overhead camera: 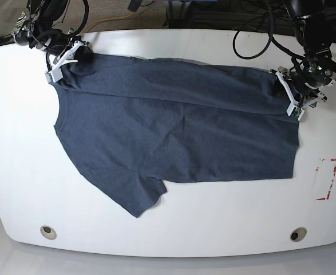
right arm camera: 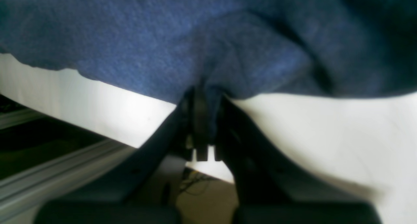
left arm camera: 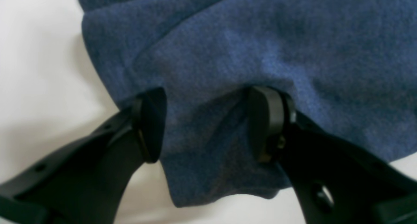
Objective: Fold the T-shirt properly
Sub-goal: 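Pinch the shirt near the shoulders with both grippers and tug outward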
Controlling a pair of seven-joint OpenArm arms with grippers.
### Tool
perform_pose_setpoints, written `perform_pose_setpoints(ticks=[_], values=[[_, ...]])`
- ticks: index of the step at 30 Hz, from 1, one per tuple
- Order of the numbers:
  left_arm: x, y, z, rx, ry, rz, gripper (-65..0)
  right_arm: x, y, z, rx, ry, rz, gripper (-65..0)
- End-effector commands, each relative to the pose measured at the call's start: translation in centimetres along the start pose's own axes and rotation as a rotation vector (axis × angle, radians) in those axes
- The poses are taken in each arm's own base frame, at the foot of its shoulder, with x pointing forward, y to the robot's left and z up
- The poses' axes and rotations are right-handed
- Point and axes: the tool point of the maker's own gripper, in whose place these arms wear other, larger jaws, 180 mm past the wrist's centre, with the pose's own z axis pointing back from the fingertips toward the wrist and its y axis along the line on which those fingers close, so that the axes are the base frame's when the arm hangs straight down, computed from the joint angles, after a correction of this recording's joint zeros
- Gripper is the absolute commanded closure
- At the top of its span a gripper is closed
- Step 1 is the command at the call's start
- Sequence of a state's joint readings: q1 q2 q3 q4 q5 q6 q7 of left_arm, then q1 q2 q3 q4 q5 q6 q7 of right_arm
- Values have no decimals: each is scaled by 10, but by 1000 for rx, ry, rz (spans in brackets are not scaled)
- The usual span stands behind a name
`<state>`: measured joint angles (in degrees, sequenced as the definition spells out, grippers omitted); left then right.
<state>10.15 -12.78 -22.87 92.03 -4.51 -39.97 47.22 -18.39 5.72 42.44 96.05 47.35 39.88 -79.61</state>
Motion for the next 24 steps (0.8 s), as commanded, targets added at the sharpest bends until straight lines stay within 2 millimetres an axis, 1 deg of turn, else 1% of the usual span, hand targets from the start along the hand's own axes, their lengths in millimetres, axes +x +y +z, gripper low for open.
perform_pose_setpoints(ticks=[1, 4, 5, 8, 10, 14, 17, 20, 24], values=[[-7, 7, 2, 22, 37, -18, -371, 20, -2, 19, -40, -47, 78, 0], [-14, 3, 2, 12, 54, -19, -371, 20, 0, 31, -73, -36, 130, 0], [-16, 2, 2, 11, 57, -18, -371, 25, 1, 35, -85, -44, 155, 0], [-17, 2, 2, 11, 59, -18, -371, 35, 4, 44, -108, -60, 205, 0], [-17, 2, 2, 10, 60, -18, -371, 35, 5, 49, -110, -60, 223, 0], [-19, 3, 2, 14, 66, -22, -371, 48, 14, 62, -42, -103, 264, 0], [-24, 8, 3, 43, 97, -46, -371, 54, 20, 70, 7, -126, 282, 0], [-28, 13, 3, 70, 127, -68, -371, 66, 28, 77, 54, -162, 309, 0], [-28, 13, 3, 70, 129, -69, -371, 88, 40, 81, 103, -231, 337, 0]])
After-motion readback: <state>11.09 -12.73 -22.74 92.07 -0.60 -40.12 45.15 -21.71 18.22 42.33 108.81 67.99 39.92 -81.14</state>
